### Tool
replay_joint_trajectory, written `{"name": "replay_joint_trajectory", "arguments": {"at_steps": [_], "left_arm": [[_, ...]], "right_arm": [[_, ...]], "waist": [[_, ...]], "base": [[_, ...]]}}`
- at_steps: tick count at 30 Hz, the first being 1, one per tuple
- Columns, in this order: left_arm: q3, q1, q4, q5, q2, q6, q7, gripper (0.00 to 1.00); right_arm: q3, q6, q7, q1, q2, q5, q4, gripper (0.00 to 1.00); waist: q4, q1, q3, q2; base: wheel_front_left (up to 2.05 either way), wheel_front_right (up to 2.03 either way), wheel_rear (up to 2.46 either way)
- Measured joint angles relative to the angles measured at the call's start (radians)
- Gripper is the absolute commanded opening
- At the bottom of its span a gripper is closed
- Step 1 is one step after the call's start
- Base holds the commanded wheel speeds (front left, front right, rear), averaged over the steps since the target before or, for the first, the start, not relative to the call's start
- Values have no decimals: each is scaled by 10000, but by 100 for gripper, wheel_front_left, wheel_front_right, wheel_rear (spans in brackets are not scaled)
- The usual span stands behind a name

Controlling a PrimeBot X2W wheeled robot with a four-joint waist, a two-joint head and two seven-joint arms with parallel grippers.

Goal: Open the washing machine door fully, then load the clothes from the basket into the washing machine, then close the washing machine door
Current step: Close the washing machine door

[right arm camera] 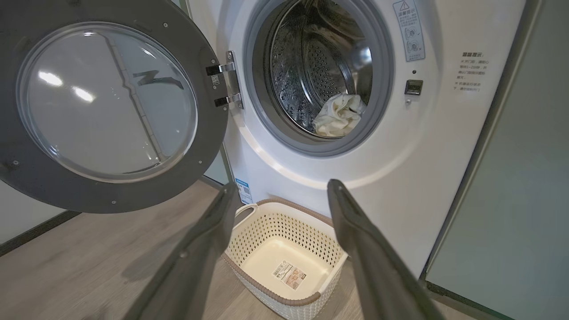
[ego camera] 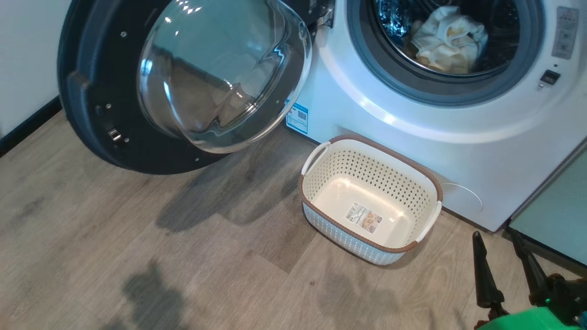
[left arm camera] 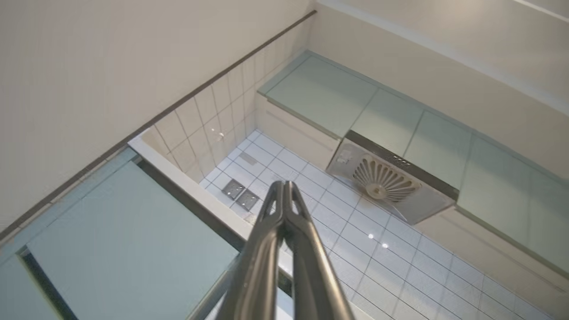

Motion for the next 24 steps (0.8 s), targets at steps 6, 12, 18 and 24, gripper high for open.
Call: {"name": "replay_joint_trajectory", "arguments": {"at_steps": [6, 12, 18, 24], "left_arm": [[888, -1413, 3195, -1267, 899, 439, 759, 0], [1407, -2144, 6249, -1827, 1569, 502, 1200, 0], [1764, -2512, 8439, -2104, 1933, 502, 1398, 0], [1979, -2510, 9703, -2341, 2048, 412, 1789, 0]], "right_arm": [[56, 0, 0, 1, 0, 0, -36, 100], [148, 0, 92, -12, 0, -90, -46, 100], [182, 0, 201, -29, 0, -174, -102, 100], [173, 0, 305, -58, -15, -176, -215, 100]], "waist": [[-157, 0, 83, 0], [-416, 0, 208, 0], [-732, 0, 379, 0], [-988, 0, 632, 0]], "base": [[0, 0, 0], [0, 0, 0], [0, 0, 0], [0, 0, 0]]}}
